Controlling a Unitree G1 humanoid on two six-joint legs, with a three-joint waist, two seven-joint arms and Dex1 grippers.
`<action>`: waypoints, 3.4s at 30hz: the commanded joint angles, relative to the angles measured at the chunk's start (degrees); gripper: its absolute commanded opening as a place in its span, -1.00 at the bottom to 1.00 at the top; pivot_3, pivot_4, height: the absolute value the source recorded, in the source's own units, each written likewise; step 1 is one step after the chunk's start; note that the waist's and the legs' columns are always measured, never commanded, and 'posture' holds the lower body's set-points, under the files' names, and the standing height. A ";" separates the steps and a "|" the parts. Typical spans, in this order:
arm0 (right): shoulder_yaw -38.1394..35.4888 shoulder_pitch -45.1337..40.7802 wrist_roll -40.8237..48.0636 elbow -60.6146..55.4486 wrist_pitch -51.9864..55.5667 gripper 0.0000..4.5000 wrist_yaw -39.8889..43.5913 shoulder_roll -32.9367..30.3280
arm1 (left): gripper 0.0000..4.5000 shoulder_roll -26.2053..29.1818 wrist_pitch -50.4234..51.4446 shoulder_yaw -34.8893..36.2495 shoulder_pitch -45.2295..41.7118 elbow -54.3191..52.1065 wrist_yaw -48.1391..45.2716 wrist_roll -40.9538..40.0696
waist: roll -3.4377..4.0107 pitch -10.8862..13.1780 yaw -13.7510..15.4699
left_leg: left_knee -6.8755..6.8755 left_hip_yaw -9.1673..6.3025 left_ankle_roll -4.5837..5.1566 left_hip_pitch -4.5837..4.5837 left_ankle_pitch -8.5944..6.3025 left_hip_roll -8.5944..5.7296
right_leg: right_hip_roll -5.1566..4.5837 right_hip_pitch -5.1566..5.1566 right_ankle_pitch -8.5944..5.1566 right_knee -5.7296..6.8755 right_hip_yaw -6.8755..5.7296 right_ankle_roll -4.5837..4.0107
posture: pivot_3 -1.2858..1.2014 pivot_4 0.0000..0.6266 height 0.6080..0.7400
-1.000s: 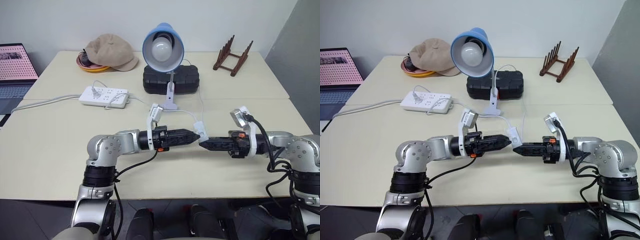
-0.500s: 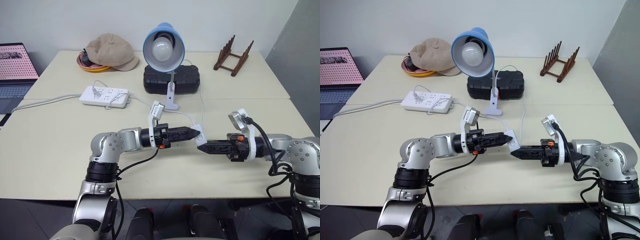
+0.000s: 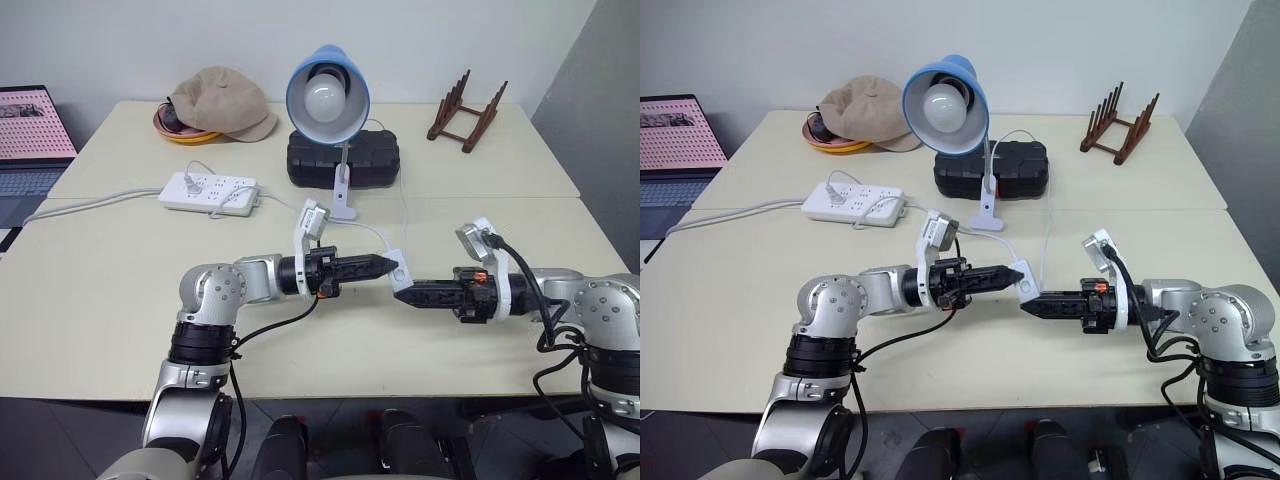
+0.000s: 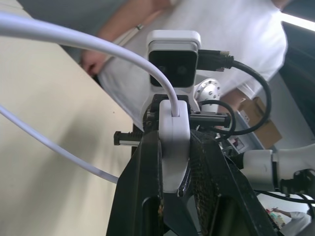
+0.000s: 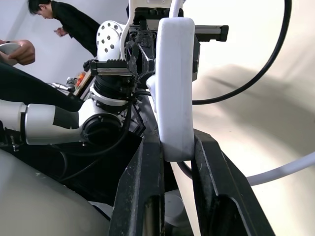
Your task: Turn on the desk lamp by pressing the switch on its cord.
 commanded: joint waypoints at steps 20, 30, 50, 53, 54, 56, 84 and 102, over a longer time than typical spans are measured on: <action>0.30 -1.78 4.49 -1.43 -0.26 -0.82 1.03 -2.14 | 0.33 -0.52 1.63 -0.29 -1.70 -2.68 2.22 -2.57 | 0.00 0.00 0.01 | -0.04 0.00 0.00 -0.04 0.00 0.00 | 0.00 -0.02 0.00 -0.09 0.00 0.00 | 0.03 -0.52 1.00; 0.74 -1.72 4.41 -1.43 -0.68 -0.82 1.14 -2.29 | -0.08 -0.37 1.38 -0.18 -1.43 -2.28 1.73 -2.98 | -0.01 0.00 0.01 | -0.06 0.00 0.00 -0.05 -0.01 0.00 | 0.00 -0.04 0.00 -0.11 -0.01 0.00 | 0.03 -0.52 1.00; 2.91 -0.77 2.49 -1.78 -3.76 -0.82 2.65 -4.23 | -0.78 -0.94 4.80 0.84 -0.32 -3.07 4.74 -5.97 | -0.01 0.01 -0.01 | -0.07 0.01 0.00 -0.06 -0.01 0.00 | 0.00 -0.05 -0.01 -0.14 -0.01 0.01 | 0.03 -0.52 1.00; 3.20 -0.96 2.21 -1.37 -4.53 -0.82 2.77 -4.48 | -0.63 -0.79 3.93 0.57 0.47 -3.97 4.18 -5.97 | -0.01 0.01 -0.01 | -0.08 0.01 -0.01 -0.07 -0.01 0.00 | 0.00 -0.06 -0.01 -0.15 0.00 0.01 | 0.03 -0.52 1.00; 3.31 -1.09 2.01 -1.17 -4.84 -0.82 2.80 -4.55 | -0.47 -1.00 4.32 1.31 0.23 -3.16 4.53 -6.63 | -0.01 0.01 0.01 | -0.08 0.01 -0.01 -0.07 -0.01 0.00 | 0.00 -0.06 -0.01 -0.15 0.00 0.01 | 0.03 -0.52 1.00; 3.59 -1.46 1.57 -0.59 -5.47 -0.82 3.01 -4.73 | -0.37 -0.58 4.21 1.62 -0.29 -2.38 4.53 -6.46 | -0.01 0.01 0.04 | -0.08 0.00 -0.01 -0.07 -0.01 0.00 | 0.00 -0.06 -0.01 -0.15 -0.01 0.01 | 0.03 -0.52 1.00; 34.33 -14.03 -53.95 21.14 -55.91 -0.51 4.84 -6.11 | 1.00 22.91 -32.47 -7.76 5.45 -13.34 -8.89 22.10 | -0.08 0.05 0.14 | -0.12 0.08 -0.05 -0.85 0.00 0.01 | -0.04 -0.89 0.01 -0.17 0.03 0.00 | 0.03 -0.52 1.00; -1.34 11.32 -32.76 -17.61 -36.32 0.97 3.04 -14.90 | 1.00 32.01 -37.81 -5.49 2.80 -0.27 -15.47 28.78 | -0.07 0.07 0.26 | -0.02 0.03 -0.04 -0.78 -0.01 0.02 | -0.03 -0.82 0.01 0.01 -0.03 0.00 | 0.03 -0.52 1.00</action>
